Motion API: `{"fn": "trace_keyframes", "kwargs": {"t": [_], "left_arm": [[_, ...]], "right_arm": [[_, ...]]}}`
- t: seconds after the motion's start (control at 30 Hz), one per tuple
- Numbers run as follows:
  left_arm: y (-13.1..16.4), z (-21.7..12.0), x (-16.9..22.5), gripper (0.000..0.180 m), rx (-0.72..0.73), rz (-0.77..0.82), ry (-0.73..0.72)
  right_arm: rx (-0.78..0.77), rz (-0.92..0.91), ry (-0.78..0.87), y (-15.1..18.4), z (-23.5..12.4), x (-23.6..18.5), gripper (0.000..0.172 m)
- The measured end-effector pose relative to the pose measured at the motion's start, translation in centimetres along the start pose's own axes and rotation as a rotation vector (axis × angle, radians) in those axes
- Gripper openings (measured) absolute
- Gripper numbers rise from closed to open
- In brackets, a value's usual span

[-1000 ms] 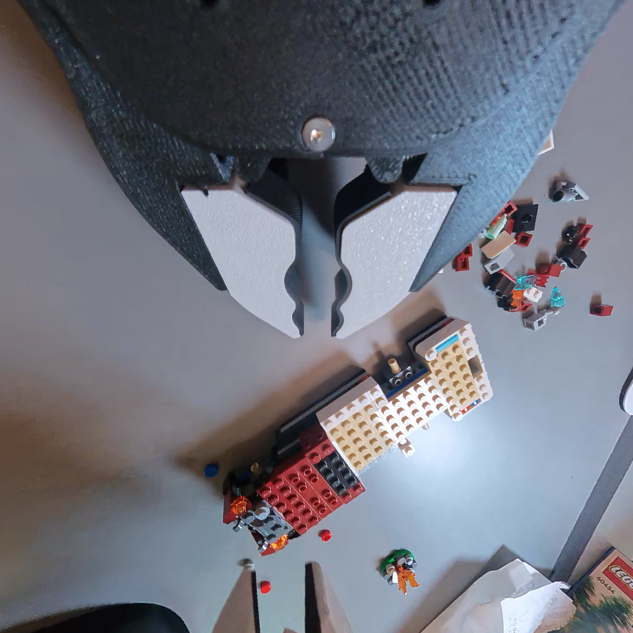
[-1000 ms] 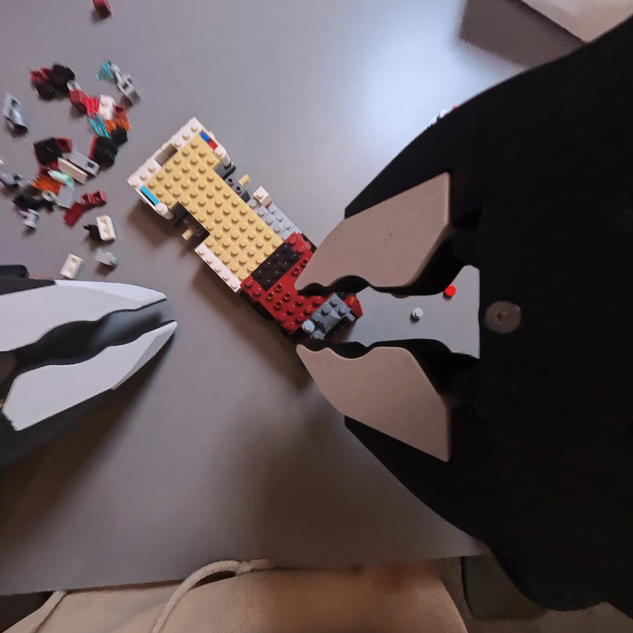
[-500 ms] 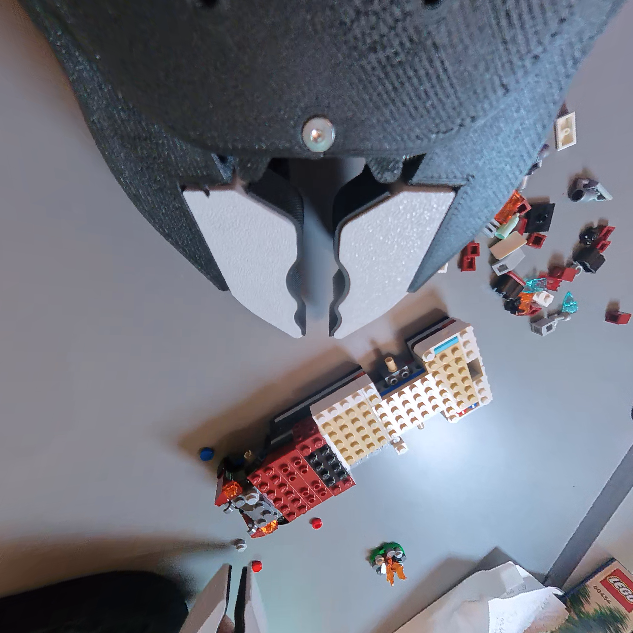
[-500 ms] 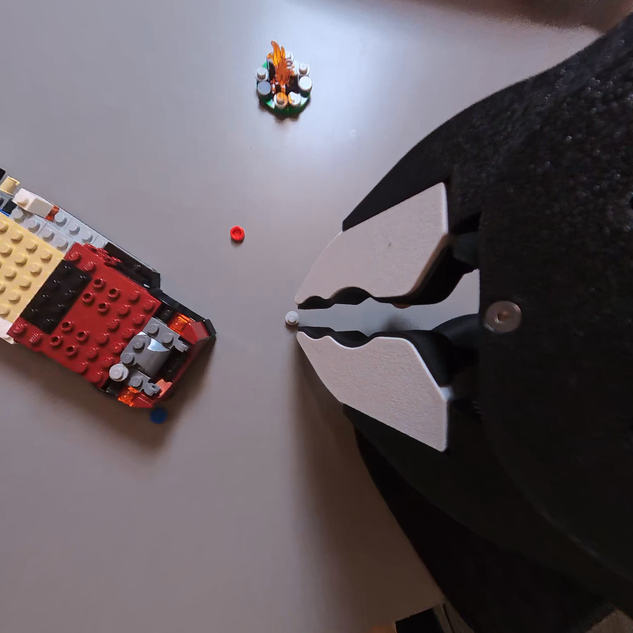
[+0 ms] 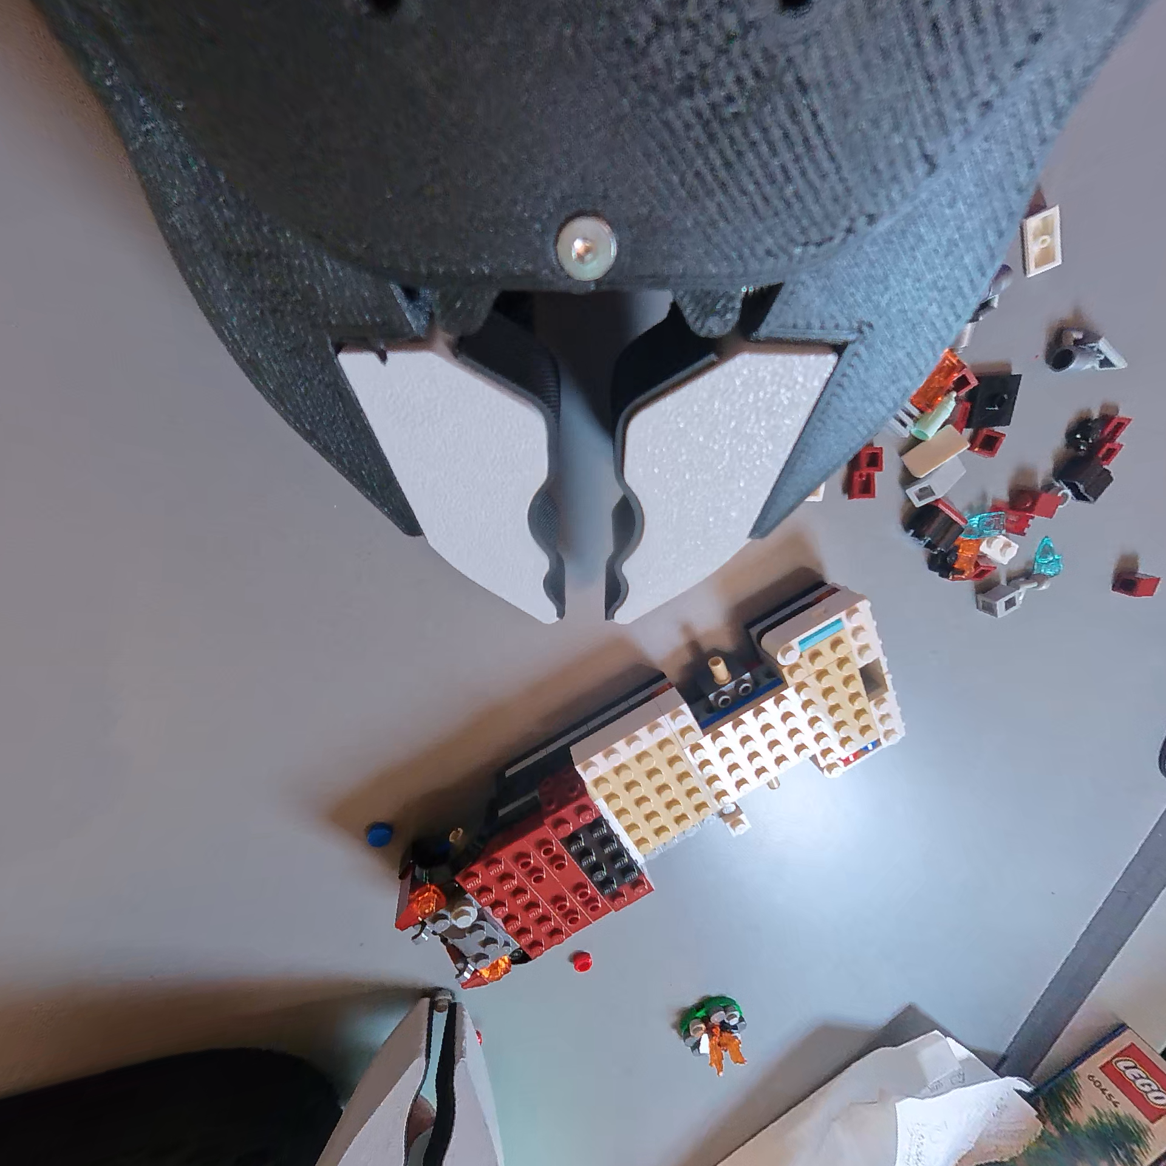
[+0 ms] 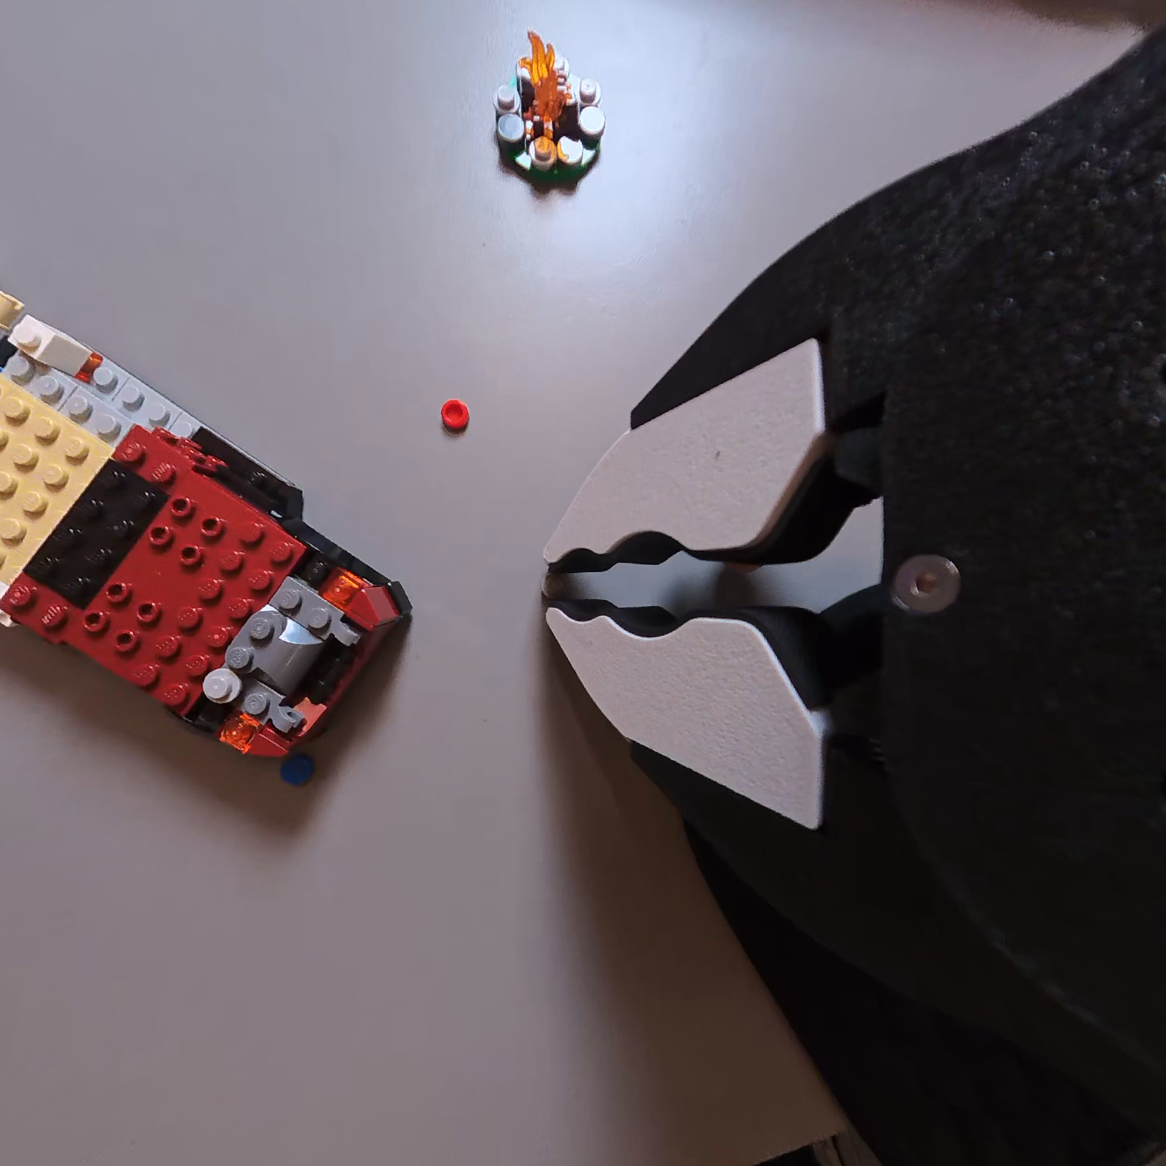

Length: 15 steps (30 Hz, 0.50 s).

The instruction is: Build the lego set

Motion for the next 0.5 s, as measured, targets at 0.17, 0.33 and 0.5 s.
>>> {"fn": "trace_keyframes", "kwargs": {"t": [0.17, 0.33, 0.5], "left_arm": [[0.0, 0.0, 0.0, 0.012, 0.0, 0.001, 0.003], [0.0, 0.0, 0.0, 0.012, -0.001, 0.003, 0.003], [0.0, -0.1, 0.0, 0.012, -0.002, 0.009, 0.002]], "right_arm": [[0.118, -0.074, 0.016, -2.8, -1.1, 0.0, 0.008], [0.14, -0.166, -0.014, -5.6, -0.9, 0.3, 0.008], [0.091, -0.188, -0.059, -6.3, 0.3, 0.9, 0.008]]}}
Point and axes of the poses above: each gripper's, where its closed fingertips meet, z out along the fingers, y out of its underside, x = y × z across the jaws, the point moved 10 cm from there along -z, back along the fingers, and after that the axes turned 4 degrees about -z, right-handed, at the moved point
